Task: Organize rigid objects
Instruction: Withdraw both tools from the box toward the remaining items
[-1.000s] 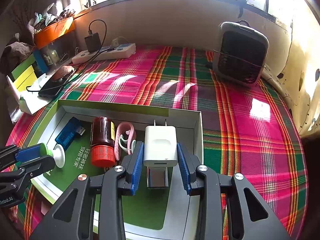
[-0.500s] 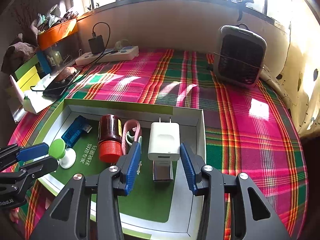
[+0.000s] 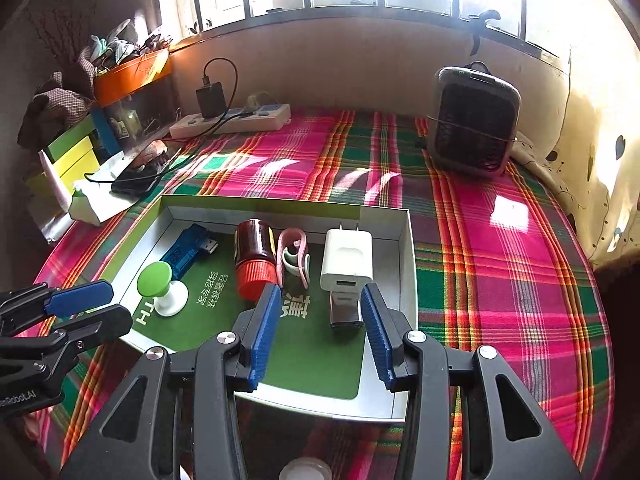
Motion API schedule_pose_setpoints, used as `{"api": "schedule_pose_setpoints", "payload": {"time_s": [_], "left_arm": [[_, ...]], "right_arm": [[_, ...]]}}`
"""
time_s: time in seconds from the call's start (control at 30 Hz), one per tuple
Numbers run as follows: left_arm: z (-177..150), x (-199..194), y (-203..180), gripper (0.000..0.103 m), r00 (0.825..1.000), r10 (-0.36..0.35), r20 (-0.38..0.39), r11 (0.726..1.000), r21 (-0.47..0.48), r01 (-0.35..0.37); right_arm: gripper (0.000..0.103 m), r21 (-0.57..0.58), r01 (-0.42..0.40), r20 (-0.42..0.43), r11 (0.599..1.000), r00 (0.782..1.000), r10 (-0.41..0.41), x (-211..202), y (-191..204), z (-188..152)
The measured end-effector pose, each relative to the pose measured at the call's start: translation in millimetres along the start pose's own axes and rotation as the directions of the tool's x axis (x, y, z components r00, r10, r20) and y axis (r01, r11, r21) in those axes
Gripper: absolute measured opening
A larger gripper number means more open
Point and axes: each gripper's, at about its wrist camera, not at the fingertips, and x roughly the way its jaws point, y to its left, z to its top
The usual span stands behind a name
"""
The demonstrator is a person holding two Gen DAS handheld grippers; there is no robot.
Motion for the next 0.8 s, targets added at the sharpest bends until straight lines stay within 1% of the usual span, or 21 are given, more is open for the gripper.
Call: {"api": "schedule_pose_setpoints", "payload": {"time_s": [0.2, 0.23, 0.33, 0.43, 0.53, 0.67, 0.8], "left_arm": [[-8, -15, 1, 0.044, 1.000, -0.012, 0.020, 1.000, -0.010, 0.012], [-10, -17, 2, 0.044, 1.000, -0.013, 0.023, 1.000, -0.014, 0.013], [-16, -23, 6, 0.044, 0.999, -0.018, 0.033, 0.999, -0.029, 0.019], [-22, -26, 10, 0.044, 0.999, -0.017, 0.035, 0.999, -0.042, 0.018], [-29, -28, 14, 0.044, 0.999, -0.017, 0.031, 0.998, -0.053, 0.019], [-38, -30, 18, 0.044, 1.000, -0.017, 0.024, 0.998, -0.064, 0.018], [-46, -33, 22, 0.044, 1.000, -0.021, 0.023, 0.997, -0.075, 0.023]], "right_arm": [[0.044, 0.006, -0.023, 0.013, 1.000, 1.000, 0.023, -19, 5, -13], [0.045, 0.004, -0.026, 0.012, 1.000, 1.000, 0.026, -21, 6, -16], [0.051, -0.002, -0.040, 0.006, 0.999, 0.999, 0.040, -29, 9, -27], [0.052, 0.004, -0.065, 0.003, 0.998, 0.998, 0.065, -38, 13, -37], [0.052, 0.003, -0.110, -0.016, 0.994, 0.994, 0.110, -43, 19, -49], [0.052, -0.024, -0.147, -0.044, 0.989, 0.988, 0.146, -46, 33, -64], [0.052, -0.019, -0.179, -0.072, 0.984, 0.982, 0.177, -44, 42, -74]]}}
